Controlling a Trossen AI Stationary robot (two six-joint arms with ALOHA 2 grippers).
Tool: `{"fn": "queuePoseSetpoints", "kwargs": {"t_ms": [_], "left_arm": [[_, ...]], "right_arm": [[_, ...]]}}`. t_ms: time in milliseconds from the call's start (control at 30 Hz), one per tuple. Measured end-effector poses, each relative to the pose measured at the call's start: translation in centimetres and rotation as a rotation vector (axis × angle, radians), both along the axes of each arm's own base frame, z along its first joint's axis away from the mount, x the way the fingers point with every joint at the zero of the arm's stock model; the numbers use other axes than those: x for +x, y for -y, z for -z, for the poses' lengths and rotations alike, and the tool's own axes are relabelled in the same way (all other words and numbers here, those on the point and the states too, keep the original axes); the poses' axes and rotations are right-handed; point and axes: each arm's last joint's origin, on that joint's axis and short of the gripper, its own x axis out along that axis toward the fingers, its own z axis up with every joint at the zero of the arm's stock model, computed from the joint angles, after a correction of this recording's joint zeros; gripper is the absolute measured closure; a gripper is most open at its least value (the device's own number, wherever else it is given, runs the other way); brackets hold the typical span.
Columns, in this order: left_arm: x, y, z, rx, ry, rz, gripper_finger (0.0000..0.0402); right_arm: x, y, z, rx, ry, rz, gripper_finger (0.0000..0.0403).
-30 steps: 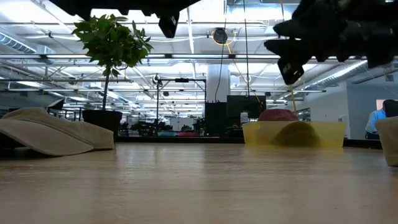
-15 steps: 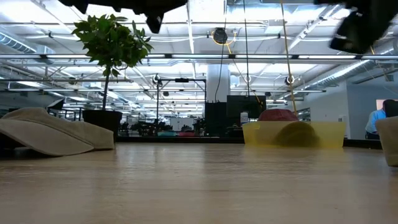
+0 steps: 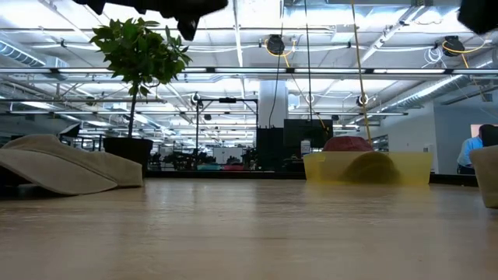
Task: Pick & Place hat
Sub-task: Put the bottom brown cap into the yellow bin
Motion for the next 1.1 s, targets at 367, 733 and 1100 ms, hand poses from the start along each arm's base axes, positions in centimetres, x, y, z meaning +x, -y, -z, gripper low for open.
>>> {"fn": "queuePoseSetpoints", "kwargs": {"t_ms": [367,733,1100], "left_arm": [[-0.1,-0.1,0.3,0.001,-0.034,-0.004,0.0392],[-0.3,0.3,1.1,-0.051,-0.122,-0.004,0.0392],[-0.3,1.0,0.8,-0.025,-0.092,0.029,0.0392]], "right_arm": [[0.3,-3.2,3.3,0.094,-0.059,0.038,0.0196],[0.8,-3.9,4.7,0.063,-0.065,0.008,0.0197],[0.7,-3.6,6.1,-0.027,-0.124,-0.003,0.0277]]}}
